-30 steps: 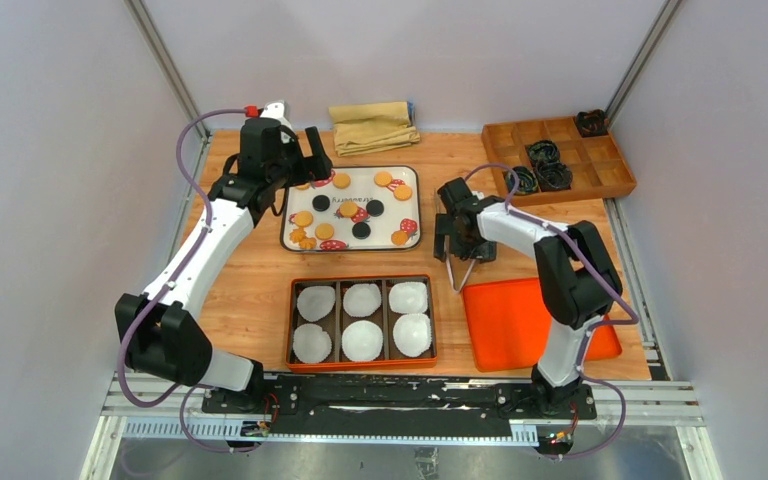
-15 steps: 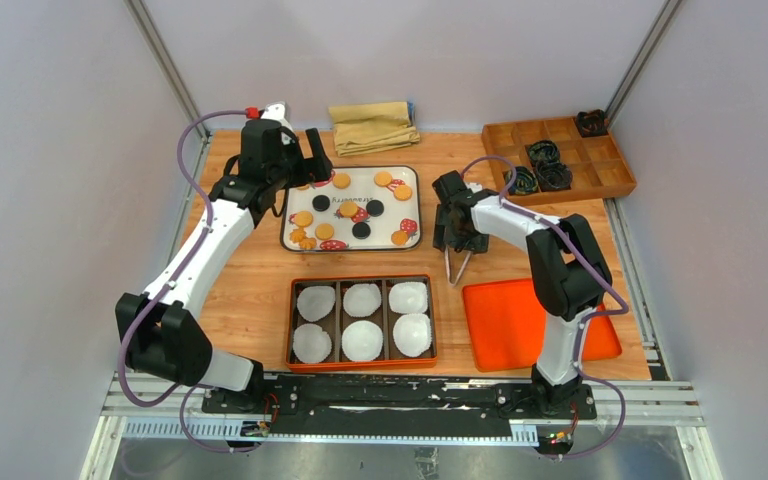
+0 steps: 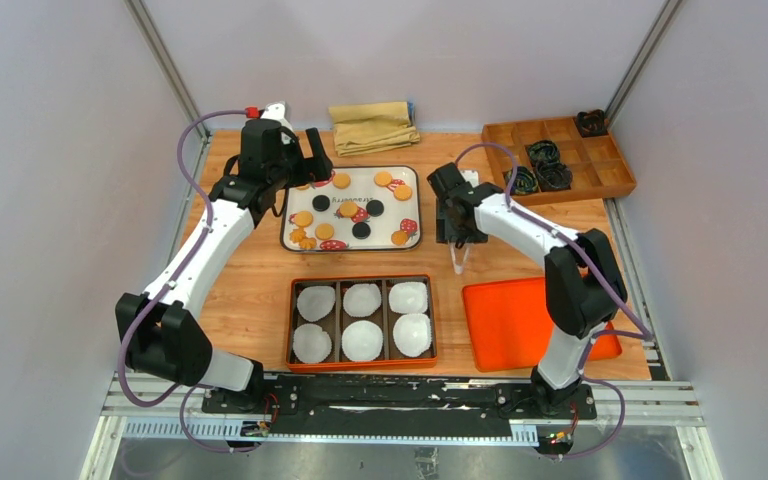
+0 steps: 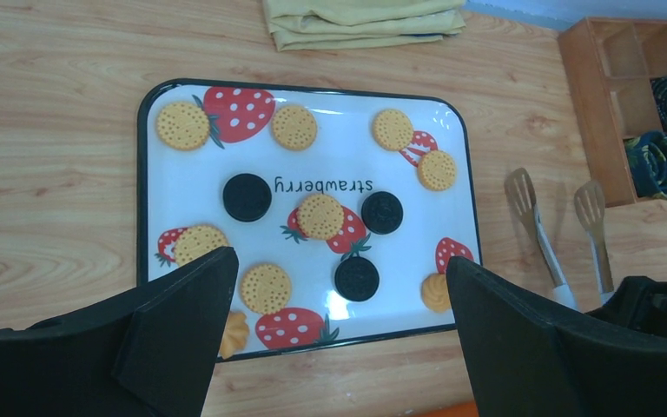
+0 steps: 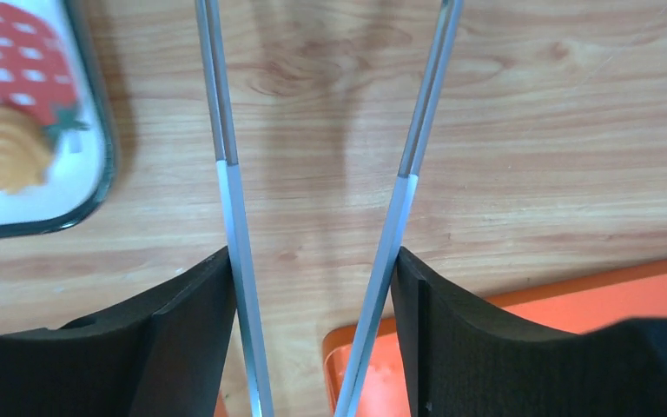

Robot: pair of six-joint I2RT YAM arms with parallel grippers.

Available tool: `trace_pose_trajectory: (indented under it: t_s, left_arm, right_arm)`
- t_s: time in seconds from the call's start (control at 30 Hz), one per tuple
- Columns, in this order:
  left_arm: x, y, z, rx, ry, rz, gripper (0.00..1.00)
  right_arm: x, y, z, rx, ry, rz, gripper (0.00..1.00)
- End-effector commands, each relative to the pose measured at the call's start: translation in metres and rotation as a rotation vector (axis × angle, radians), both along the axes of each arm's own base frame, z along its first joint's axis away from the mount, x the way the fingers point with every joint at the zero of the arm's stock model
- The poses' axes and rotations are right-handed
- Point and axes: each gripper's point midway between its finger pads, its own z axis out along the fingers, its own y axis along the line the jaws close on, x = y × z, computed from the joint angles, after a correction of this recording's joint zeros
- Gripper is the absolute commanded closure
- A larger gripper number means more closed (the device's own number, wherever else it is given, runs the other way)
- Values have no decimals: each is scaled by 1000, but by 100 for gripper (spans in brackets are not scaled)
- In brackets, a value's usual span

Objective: Pack the cookies

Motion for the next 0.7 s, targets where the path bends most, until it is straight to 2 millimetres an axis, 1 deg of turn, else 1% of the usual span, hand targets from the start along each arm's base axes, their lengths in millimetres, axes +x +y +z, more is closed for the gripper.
trace_pose_trajectory:
  t_s: [0.0, 0.13, 0.23, 0.3, 0.4, 0.5, 0.63, 0.67]
  left_arm:
    - [-4, -4, 14, -10, -42, -21, 1]
    - [-5, -4, 17, -15, -48, -20, 1]
    - [-6, -4, 18, -21, -52, -17, 1]
    - [-6, -5, 18, -29, -50, -24, 1]
    - [-7, -8, 18, -42, -48, -35, 1]
    - [-8, -5, 19, -38, -54, -20, 2]
    - [-6, 17, 15, 34, -57, 97, 2]
    - [-7, 22, 14, 49, -52, 123, 2]
  right_arm:
    - [0, 8, 60, -46, -74, 87, 37]
    - [-5, 9, 91, -70, -87, 121, 37]
    - [-7, 6, 105, -72, -113, 121, 37]
    - [-8, 3, 108, -81, -121, 124, 36]
    - [-12, -1, 106, -102, -103, 131, 37]
    - [-16, -2, 105, -101, -93, 147, 38]
    - [-14, 6, 114, -77, -136, 202, 39]
    - [-12, 11, 117, -56, -153, 224, 41]
